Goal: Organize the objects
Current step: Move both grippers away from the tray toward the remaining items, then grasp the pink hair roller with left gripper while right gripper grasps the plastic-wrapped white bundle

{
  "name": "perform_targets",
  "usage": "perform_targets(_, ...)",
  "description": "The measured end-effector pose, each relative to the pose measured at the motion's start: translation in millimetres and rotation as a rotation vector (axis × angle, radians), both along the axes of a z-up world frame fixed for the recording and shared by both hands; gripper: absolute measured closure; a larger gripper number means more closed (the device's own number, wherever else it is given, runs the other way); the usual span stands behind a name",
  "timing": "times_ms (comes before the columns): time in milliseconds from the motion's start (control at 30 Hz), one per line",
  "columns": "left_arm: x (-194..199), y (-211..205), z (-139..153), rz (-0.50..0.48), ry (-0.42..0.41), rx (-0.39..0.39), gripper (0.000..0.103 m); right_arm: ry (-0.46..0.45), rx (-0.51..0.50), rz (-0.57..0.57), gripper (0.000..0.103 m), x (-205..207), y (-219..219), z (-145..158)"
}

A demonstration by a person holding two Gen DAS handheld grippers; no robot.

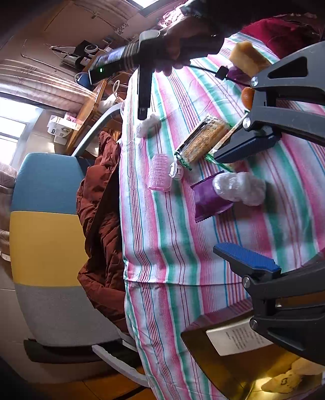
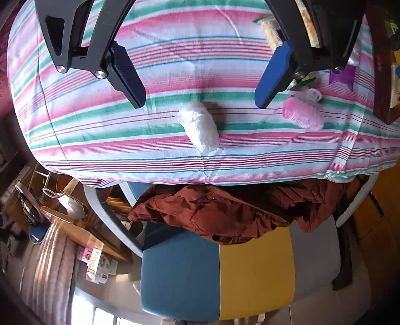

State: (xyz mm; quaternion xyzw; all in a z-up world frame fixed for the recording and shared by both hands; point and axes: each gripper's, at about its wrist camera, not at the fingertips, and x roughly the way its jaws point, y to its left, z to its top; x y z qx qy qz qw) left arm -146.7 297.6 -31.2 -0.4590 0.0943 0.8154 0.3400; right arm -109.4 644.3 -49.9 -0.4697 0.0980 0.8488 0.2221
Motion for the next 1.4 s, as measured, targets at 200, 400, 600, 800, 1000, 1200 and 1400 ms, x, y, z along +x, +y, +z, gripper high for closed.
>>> perform_targets(200,-16.4,21.0,-10.9,0.003,-0.046,0.003,0.036,-0.089,-0.021,0.048,0.015,-43.1,21.2,-34.6)
perform_targets(400,-33.6,45.4,-18.3,-0.002,-0.076,0.016,0.036,-0.128,-0.037,0.075,0.066,-41.1,18.3,-45.4)
perform_targets(600,-44.3,87.6,-25.6,-0.036,-0.075,-0.002,0.02,-0.06,-0.013,0.104,0.066,9.0,-5.7,-14.9)
perform_targets(800,-53.8,128.4,-41.4,-0.054,-0.037,-0.083,0.014,0.042,-0.048,0.094,0.066,42.7,-14.1,-5.5)
perform_targets(1000,-62.8,151.9,-56.0,-0.07,-0.027,-0.149,0.011,0.087,-0.081,0.124,0.066,44.4,-13.7,-3.4)
perform_targets(1200,-77.6,163.4,-77.7,-0.061,-0.07,-0.204,0.022,0.108,-0.103,0.15,0.066,46.9,-17.0,-1.3)
perform_targets(1400,-59.3,141.3,-50.0,-0.077,-0.014,-0.096,0.036,0.1,-0.079,0.175,0.066,46.3,-21.6,-4.1)
